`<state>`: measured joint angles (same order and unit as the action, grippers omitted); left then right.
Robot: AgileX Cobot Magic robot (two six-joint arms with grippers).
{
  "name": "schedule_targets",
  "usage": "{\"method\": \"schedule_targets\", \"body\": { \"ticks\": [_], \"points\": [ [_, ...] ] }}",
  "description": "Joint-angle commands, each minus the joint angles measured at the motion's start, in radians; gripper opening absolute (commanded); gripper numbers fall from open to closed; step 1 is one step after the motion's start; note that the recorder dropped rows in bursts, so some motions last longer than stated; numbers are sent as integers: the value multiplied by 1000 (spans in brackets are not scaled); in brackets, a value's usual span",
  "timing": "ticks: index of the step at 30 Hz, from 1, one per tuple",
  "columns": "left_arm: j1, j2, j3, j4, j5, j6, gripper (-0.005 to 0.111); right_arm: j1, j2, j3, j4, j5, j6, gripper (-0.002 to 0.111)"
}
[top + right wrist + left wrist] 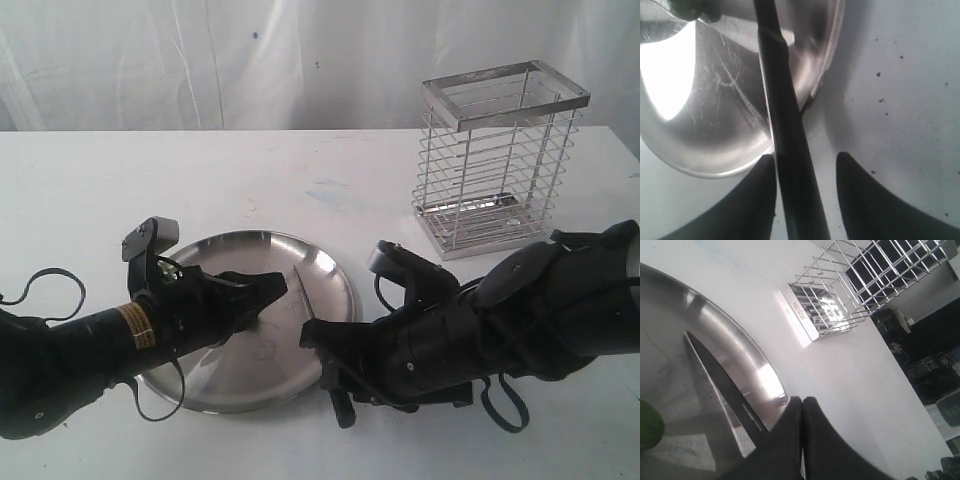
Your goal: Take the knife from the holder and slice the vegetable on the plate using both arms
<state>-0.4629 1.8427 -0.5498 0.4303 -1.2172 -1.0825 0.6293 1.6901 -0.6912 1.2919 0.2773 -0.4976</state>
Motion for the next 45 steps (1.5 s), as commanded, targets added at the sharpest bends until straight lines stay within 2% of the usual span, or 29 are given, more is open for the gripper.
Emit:
{"method": "schedule_targets", "body": {
  "ticks": [1, 19, 26, 36, 39, 42, 45],
  "points": [
    [4, -10, 8, 38, -4, 7, 0, -2, 5, -8, -9, -18, -54, 37],
    [4, -10, 8, 95, -4, 10, 0, -2, 44, -56, -40, -14, -83, 38],
    [4, -10, 8, 110, -4, 10, 0, -2, 44, -56, -101, -10, -83, 51],
    [4, -10, 8, 134, -4, 10, 0, -2, 44, -72, -191, 10, -73, 51],
    [4, -10, 8, 123, -4, 10, 0, -2, 32, -99, -276, 22, -43, 51],
    [4, -10, 8, 88, -4, 10, 0, -2, 4, -124, -452, 43, 109, 51],
    [4, -12, 8, -3, -4, 10, 0, -2, -22, -157, -767, 123, 358, 51]
  ]
}}
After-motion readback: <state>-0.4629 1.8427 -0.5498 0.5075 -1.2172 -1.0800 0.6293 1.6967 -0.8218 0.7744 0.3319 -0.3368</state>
